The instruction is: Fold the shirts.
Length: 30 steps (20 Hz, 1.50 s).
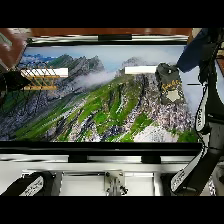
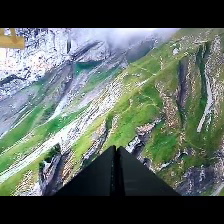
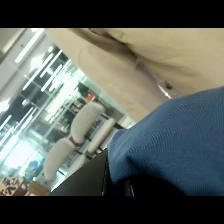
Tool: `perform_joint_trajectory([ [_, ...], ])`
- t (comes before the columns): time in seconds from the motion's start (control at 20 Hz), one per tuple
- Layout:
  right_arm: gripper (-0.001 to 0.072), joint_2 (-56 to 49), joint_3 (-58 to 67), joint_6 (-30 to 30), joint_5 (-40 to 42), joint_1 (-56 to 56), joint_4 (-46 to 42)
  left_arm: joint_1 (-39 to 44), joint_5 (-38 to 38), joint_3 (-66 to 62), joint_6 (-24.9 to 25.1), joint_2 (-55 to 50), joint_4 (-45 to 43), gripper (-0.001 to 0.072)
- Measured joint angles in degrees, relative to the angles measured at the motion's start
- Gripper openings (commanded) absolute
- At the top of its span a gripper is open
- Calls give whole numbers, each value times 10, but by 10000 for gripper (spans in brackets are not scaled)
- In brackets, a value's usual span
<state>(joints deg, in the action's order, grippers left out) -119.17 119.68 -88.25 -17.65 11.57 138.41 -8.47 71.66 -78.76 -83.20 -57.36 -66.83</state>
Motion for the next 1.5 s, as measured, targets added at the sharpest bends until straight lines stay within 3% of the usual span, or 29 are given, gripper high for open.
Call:
perform_joint_trajectory([
  [0.3, 71, -20, 0, 45, -30, -24, -7, 6, 0, 0, 0, -4, 0, 33],
  [0.6, 71, -5, 0, 156, 40, -57, -81, 25, 0, 0, -1, -4, 0, 33],
  [0.9, 70, 29, 0, 191, 215, -70, -178, 31, 18, 0, -1, -3, 0, 33],
  [1.25, 71, 67, 0, 177, 467, -52, -293, 31, 40, 0, 11, -2, 0, 33],
  [1.5, 71, 112, 0, 181, 594, -7, -361, 31, 49, 0, 15, -2, 0, 33],
])
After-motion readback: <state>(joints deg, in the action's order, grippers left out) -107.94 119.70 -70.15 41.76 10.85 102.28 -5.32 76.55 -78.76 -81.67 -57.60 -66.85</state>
